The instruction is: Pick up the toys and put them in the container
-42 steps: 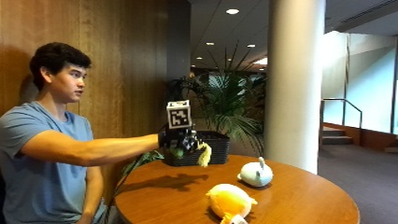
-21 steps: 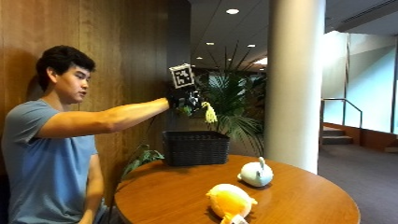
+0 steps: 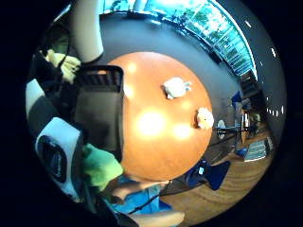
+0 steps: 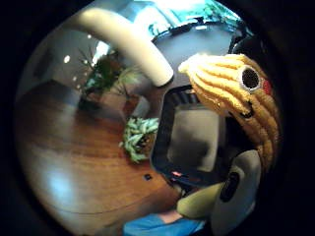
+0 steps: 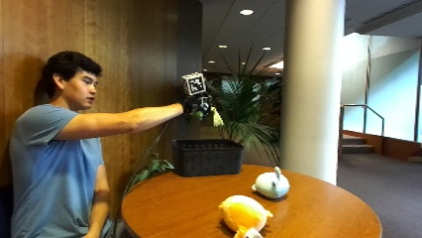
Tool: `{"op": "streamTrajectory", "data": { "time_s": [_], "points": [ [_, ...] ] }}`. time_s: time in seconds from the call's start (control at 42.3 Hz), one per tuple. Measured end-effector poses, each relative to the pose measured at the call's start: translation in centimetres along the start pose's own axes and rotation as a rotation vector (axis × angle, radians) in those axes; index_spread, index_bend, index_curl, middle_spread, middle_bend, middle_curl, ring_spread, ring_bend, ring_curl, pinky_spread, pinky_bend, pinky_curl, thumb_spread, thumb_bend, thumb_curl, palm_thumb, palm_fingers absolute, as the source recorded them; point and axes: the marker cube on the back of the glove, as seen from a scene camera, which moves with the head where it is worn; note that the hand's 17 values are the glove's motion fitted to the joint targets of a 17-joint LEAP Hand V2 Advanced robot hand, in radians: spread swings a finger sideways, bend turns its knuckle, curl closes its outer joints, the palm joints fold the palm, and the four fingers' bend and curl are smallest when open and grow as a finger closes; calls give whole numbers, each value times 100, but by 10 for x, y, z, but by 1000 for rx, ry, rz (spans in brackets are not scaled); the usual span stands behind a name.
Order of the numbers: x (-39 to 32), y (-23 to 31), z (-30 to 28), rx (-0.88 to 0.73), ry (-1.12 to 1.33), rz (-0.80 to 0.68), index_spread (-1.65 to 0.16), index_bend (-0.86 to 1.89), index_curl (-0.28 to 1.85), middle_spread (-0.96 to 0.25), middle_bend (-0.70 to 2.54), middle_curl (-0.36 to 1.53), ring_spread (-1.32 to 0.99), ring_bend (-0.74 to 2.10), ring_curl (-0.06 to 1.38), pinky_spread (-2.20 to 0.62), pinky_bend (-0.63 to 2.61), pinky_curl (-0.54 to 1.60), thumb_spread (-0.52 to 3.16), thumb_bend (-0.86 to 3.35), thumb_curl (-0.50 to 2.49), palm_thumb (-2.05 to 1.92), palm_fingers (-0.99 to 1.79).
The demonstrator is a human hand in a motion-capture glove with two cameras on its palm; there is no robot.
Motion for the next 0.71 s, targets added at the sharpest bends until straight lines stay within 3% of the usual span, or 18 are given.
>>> {"op": "streamTrajectory", "data": {
  "time_s": [0.331, 0.402, 0.544, 0.709],
  "points": [
    [-30, -2, 46, -92, -122, 115, -28, 3, -3, -38, 48, 65, -34, 134, 49, -44, 108, 42, 154, 25, 42, 51, 92],
    [-34, -2, 54, -145, -136, 171, -27, -3, -1, -20, 26, 61, -25, 124, 48, -36, 124, 49, 151, 9, 33, 20, 29],
    [-23, 2, 56, -155, -43, 119, -25, 2, 0, -3, 21, 57, -12, 112, 42, -22, 146, 50, 140, -5, 27, -4, 4],
    [23, 5, 41, -194, 79, 131, -25, 13, 5, 5, 20, 54, -2, 93, 32, -8, 151, 48, 132, -6, 24, -8, -13]
  ]
}}
